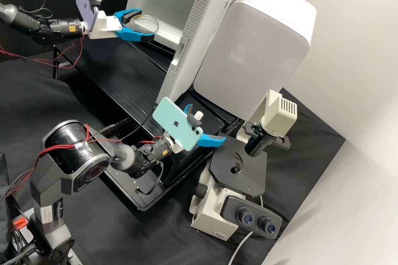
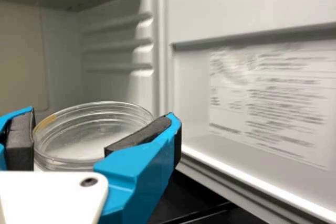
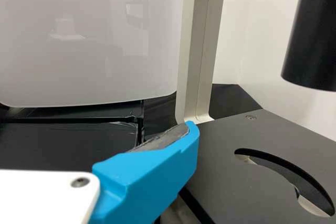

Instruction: Place the petri dish in the incubator

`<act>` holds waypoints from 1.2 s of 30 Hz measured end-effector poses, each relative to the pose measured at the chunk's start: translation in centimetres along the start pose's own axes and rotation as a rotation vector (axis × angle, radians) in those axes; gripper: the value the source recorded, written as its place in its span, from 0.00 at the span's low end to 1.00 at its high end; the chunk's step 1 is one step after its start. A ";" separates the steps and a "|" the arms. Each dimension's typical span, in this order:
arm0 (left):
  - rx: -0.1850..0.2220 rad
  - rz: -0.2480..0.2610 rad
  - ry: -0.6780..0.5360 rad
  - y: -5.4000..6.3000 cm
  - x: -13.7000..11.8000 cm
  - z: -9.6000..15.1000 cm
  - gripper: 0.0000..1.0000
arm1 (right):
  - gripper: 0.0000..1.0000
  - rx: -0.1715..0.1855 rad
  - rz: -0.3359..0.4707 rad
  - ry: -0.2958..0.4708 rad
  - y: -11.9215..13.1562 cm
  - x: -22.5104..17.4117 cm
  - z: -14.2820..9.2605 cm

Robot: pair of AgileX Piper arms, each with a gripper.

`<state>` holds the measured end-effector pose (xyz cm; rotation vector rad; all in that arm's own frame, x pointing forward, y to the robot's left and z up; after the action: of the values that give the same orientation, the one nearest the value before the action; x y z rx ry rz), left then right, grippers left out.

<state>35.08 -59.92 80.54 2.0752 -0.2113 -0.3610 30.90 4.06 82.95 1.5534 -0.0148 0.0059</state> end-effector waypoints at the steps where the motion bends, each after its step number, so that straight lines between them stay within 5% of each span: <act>1: -0.009 -0.009 0.014 -0.1 0.6 -0.1 0.00 | 1.00 0.000 0.000 0.000 0.0 0.0 0.0; 13: -0.060 -0.095 0.172 -1.4 6.5 -1.9 0.00 | 1.00 0.000 0.000 0.000 0.0 0.0 0.0; 27: -0.069 -0.066 0.299 0.2 10.7 -3.3 0.00 | 1.00 0.000 0.000 0.000 0.0 0.0 0.0; 36: -0.081 -0.121 0.344 -0.8 12.5 -3.9 0.00 | 1.00 0.000 0.000 0.000 0.0 0.0 0.0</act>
<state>48.16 -60.04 79.56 2.0371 0.1339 -0.0794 30.90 4.06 82.95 1.5534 -0.0148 0.0059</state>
